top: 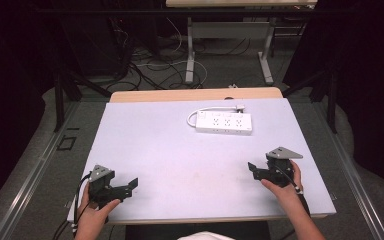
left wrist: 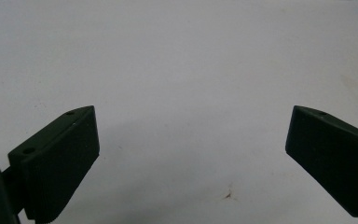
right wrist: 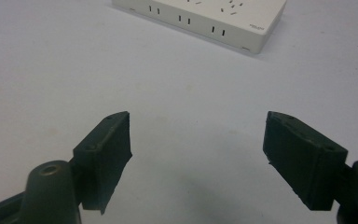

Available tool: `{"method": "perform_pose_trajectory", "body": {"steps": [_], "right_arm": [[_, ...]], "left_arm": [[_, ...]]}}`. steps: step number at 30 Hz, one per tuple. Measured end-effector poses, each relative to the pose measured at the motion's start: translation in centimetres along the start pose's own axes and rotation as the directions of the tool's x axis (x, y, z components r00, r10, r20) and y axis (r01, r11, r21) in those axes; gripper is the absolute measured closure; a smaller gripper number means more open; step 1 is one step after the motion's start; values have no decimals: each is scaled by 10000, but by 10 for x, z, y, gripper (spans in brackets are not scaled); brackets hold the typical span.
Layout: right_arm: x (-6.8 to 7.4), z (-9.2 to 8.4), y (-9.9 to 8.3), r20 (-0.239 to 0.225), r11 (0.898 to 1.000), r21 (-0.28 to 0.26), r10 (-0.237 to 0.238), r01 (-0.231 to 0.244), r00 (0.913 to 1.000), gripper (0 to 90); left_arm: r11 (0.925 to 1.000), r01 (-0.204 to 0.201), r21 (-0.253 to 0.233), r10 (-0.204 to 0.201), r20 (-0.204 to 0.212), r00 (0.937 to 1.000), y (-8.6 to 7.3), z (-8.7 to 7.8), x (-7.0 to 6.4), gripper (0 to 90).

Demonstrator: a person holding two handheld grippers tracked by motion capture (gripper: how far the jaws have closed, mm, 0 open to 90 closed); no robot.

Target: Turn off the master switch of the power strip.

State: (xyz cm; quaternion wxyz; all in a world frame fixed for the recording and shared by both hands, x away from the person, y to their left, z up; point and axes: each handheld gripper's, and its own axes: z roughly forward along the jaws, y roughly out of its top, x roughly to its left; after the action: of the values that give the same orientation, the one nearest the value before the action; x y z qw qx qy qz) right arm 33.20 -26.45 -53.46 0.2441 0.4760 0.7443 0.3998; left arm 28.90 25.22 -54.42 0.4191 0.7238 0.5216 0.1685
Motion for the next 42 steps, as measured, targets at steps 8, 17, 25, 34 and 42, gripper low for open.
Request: {"method": "perform_pose_trajectory", "body": {"steps": [8, 17, 25, 34, 42], "right_arm": [[5, 9, 15, -274, 9988, 330, -364, 373, 9990, 205], [11, 16, 35, -681, 9969, 531, -549, 585, 9962, 220], [14, 24, 54, -729, 9972, 469, -553, 588, 9958, 234], [16, 36, 68, -761, 9939, 798, -703, 763, 9946, 252], [17, 43, 80, -711, 9924, 906, -767, 830, 9945, 257]], "left_arm": [[9997, 140, 193, -138, -96, 9999, -3, 4, 0, 28], [9993, 74, 354, -70, -129, 9999, -6, 5, -1, 17], [9995, -37, 317, 42, -172, 9998, -8, 5, -1, 5], [9996, -192, 195, 195, -153, 9997, -8, 3, -1, 5], [9996, -114, 245, 121, -301, 9995, -8, 3, 0, 5]]}}
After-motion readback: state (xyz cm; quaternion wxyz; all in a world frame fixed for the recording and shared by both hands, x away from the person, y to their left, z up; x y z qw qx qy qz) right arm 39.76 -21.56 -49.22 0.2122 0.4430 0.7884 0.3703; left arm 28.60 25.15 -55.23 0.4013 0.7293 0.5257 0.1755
